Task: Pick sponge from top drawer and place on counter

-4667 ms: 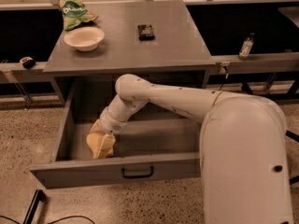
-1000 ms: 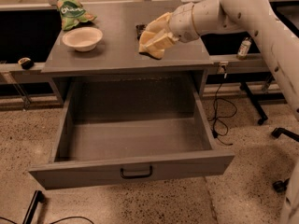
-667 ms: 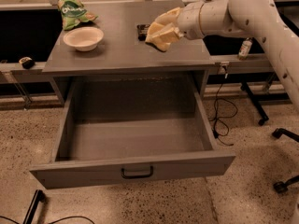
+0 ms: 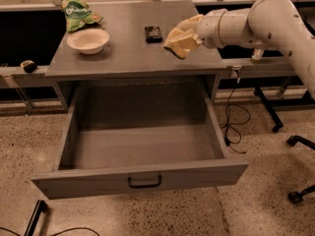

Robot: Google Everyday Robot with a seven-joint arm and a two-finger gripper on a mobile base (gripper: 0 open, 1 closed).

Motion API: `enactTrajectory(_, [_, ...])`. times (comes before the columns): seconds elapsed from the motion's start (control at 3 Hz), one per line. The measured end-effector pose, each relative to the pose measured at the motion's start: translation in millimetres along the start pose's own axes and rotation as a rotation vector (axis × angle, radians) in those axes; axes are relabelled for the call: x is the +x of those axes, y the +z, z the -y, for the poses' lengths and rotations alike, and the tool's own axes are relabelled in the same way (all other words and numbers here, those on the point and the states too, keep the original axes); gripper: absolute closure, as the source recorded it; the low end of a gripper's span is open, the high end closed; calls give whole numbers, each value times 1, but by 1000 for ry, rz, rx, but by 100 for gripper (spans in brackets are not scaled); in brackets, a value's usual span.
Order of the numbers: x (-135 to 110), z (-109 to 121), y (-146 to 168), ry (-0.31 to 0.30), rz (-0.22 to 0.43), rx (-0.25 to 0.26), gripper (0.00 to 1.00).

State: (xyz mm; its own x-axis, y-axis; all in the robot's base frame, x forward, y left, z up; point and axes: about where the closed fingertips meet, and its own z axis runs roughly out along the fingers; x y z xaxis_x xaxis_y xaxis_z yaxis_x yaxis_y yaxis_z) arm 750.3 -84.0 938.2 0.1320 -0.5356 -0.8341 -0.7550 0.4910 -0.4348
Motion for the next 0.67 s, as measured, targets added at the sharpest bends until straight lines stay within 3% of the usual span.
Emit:
enactTrajectory(0.33, [19,-10,3,49,-34,-17,57])
enactTrajectory(0.67, [27,-10,21,30,-23,-63,36])
